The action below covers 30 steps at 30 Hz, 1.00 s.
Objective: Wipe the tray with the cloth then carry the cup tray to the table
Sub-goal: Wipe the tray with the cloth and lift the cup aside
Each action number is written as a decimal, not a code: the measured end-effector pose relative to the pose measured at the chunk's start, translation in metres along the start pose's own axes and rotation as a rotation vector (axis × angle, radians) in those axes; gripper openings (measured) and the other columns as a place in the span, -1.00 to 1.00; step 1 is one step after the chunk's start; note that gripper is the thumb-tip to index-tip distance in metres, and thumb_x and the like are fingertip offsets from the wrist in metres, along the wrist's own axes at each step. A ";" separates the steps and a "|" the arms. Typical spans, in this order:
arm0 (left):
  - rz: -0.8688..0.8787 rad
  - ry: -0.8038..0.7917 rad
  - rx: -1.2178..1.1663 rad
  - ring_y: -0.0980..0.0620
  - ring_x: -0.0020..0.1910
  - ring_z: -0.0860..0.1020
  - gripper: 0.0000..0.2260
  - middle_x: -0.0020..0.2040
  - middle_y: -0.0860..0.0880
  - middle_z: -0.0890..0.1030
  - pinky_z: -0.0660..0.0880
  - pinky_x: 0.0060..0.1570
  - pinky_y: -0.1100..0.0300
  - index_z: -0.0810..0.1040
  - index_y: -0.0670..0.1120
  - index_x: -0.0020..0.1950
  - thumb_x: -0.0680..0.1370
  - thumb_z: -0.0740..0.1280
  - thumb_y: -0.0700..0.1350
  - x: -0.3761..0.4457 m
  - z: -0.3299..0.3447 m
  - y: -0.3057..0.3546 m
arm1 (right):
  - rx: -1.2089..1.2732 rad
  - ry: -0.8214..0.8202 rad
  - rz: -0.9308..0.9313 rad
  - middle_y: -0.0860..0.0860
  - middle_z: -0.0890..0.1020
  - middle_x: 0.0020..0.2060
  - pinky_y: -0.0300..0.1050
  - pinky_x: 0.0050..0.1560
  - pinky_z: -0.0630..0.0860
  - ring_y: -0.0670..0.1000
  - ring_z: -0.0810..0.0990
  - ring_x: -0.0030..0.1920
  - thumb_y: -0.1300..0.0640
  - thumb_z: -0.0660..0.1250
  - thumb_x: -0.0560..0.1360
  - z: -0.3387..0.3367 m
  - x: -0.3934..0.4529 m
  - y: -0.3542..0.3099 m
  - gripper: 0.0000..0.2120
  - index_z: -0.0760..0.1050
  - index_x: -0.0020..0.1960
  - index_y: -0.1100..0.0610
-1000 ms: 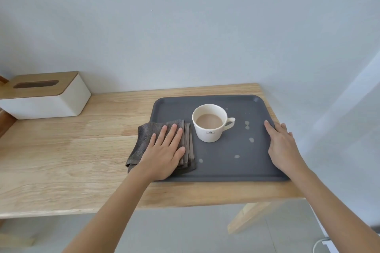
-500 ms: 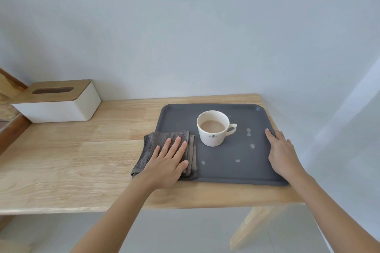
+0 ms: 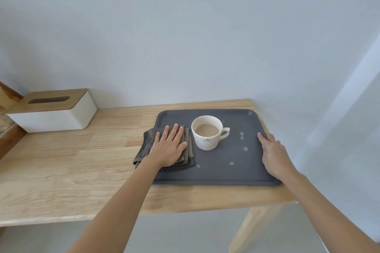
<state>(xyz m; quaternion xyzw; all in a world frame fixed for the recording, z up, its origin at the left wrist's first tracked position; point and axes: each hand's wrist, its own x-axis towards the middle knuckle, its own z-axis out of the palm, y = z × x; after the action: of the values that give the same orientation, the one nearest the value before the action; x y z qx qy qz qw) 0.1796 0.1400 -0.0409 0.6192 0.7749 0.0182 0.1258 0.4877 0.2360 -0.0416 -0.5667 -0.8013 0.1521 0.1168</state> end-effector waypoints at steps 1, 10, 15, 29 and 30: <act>-0.002 0.007 0.002 -0.08 0.56 -0.22 -0.47 0.59 0.04 -0.20 -0.20 0.49 -0.12 -0.19 0.04 0.57 0.64 -0.12 0.13 -0.002 0.002 -0.001 | -0.001 -0.001 -0.002 0.15 0.21 0.50 0.11 0.44 0.17 0.30 0.21 0.44 0.35 -0.02 0.60 0.000 0.000 -0.001 -0.52 0.17 0.51 0.19; -0.012 0.083 -0.003 -0.06 0.56 -0.20 -0.46 0.59 0.03 -0.18 -0.19 0.49 -0.09 -0.18 0.03 0.57 0.64 -0.12 0.15 -0.021 0.009 -0.002 | 0.005 0.000 -0.032 0.13 0.27 0.46 0.08 0.42 0.20 0.28 0.30 0.37 0.37 0.02 0.59 0.004 0.004 0.000 -0.52 0.21 0.49 0.19; -0.023 0.053 -0.164 -0.03 0.56 -0.24 -0.38 0.59 0.02 -0.22 -0.22 0.49 -0.14 -0.16 0.01 0.58 0.61 0.00 0.20 -0.020 0.001 0.001 | -0.032 0.090 -0.066 0.12 0.21 0.49 0.21 0.49 0.05 0.24 0.02 0.53 0.30 0.05 0.60 0.005 0.003 -0.009 -0.54 0.20 0.49 0.16; 0.150 0.318 -0.753 0.28 0.19 0.49 -0.32 0.11 0.24 0.61 0.22 0.40 -0.12 0.50 0.15 0.21 0.15 0.56 0.26 0.003 -0.018 0.026 | 0.454 0.128 -0.265 0.02 0.70 -0.30 -0.04 -0.11 0.64 -0.07 0.68 -0.30 0.25 0.32 0.52 -0.005 0.025 -0.087 -0.85 0.64 -0.02 0.09; 0.145 0.320 -0.786 0.28 0.19 0.49 -0.33 0.11 0.22 0.62 0.30 0.36 -0.06 0.51 0.14 0.22 0.15 0.58 0.23 0.005 -0.022 0.024 | 0.453 0.122 -0.268 0.03 0.71 -0.30 -0.04 -0.10 0.64 -0.07 0.68 -0.30 0.26 0.31 0.52 -0.006 0.029 -0.090 -0.85 0.64 -0.02 0.09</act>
<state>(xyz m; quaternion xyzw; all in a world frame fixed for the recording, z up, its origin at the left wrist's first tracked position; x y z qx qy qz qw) 0.1962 0.1533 -0.0160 0.5663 0.6732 0.4169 0.2287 0.4022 0.2364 -0.0017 -0.4232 -0.8062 0.2763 0.3076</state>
